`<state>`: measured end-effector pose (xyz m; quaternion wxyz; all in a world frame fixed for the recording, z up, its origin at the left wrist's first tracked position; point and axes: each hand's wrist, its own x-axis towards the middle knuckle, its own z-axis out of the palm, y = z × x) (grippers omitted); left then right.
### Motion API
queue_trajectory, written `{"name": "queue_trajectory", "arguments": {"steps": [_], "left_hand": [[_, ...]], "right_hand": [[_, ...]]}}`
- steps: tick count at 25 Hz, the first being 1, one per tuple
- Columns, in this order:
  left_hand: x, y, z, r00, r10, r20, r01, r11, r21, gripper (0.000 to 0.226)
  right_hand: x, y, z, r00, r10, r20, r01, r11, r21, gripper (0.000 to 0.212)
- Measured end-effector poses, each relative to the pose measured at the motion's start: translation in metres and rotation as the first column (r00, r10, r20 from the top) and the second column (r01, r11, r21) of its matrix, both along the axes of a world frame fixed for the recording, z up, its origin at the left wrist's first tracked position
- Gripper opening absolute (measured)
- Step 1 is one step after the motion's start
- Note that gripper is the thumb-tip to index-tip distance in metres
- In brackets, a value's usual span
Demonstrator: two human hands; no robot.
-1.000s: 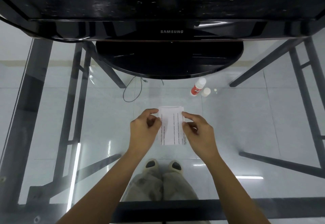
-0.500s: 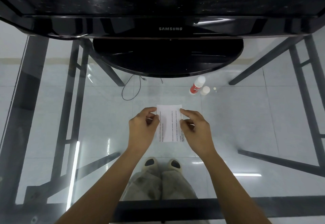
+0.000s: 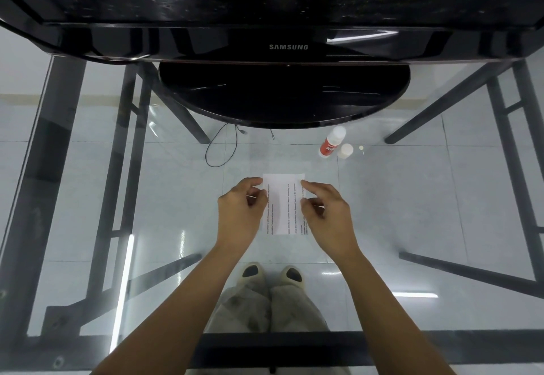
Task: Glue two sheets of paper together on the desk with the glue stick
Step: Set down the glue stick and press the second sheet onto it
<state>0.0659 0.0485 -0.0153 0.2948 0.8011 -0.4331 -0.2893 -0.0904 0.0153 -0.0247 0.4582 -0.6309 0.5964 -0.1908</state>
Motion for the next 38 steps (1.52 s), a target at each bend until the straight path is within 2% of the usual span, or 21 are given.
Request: {"name": "queue_trajectory", "arguments": {"steps": [8, 16, 19, 23, 29, 31, 34, 38], "left_hand": [[-0.005, -0.003, 0.002, 0.998, -0.007, 0.067, 0.005, 0.999, 0.032, 0.025], [-0.016, -0.007, 0.004, 0.978, -0.056, 0.202, 0.044, 0.997, 0.064, 0.029], [-0.018, -0.007, 0.007, 0.972, -0.076, 0.220, 0.065, 0.996, 0.057, 0.032], [-0.017, -0.007, 0.008, 0.958, -0.160, 0.238, 0.148, 0.987, 0.066, 0.033], [-0.009, -0.016, 0.012, 0.902, -0.324, 0.287, 0.274, 0.941, 0.199, 0.035], [-0.007, -0.020, 0.012, 0.906, -0.340, 0.253, 0.285, 0.930, 0.230, 0.036], [-0.005, -0.025, 0.012, 0.915, -0.357, 0.189, 0.303, 0.916, 0.263, 0.037], [-0.001, -0.027, 0.011, 0.931, -0.345, 0.122, 0.303, 0.914, 0.271, 0.035]], "right_hand": [[0.002, 0.000, -0.001, 0.998, 0.024, -0.049, -0.027, 0.998, -0.054, 0.033], [0.005, -0.003, 0.009, 0.982, 0.116, -0.147, -0.134, 0.984, -0.118, 0.035], [0.006, -0.005, 0.012, 0.971, 0.156, -0.180, -0.175, 0.980, -0.093, 0.038], [0.007, -0.007, 0.014, 0.948, 0.206, -0.241, -0.221, 0.974, -0.037, 0.042], [0.009, -0.011, 0.021, 0.877, 0.321, -0.358, -0.362, 0.931, -0.052, 0.042], [0.010, -0.012, 0.021, 0.820, 0.359, -0.445, -0.439, 0.894, -0.088, 0.044], [0.009, -0.018, 0.020, 0.678, 0.446, -0.585, -0.620, 0.774, -0.128, 0.051], [0.002, -0.028, 0.016, 0.461, 0.579, -0.673, -0.801, 0.598, -0.035, 0.056]]}}
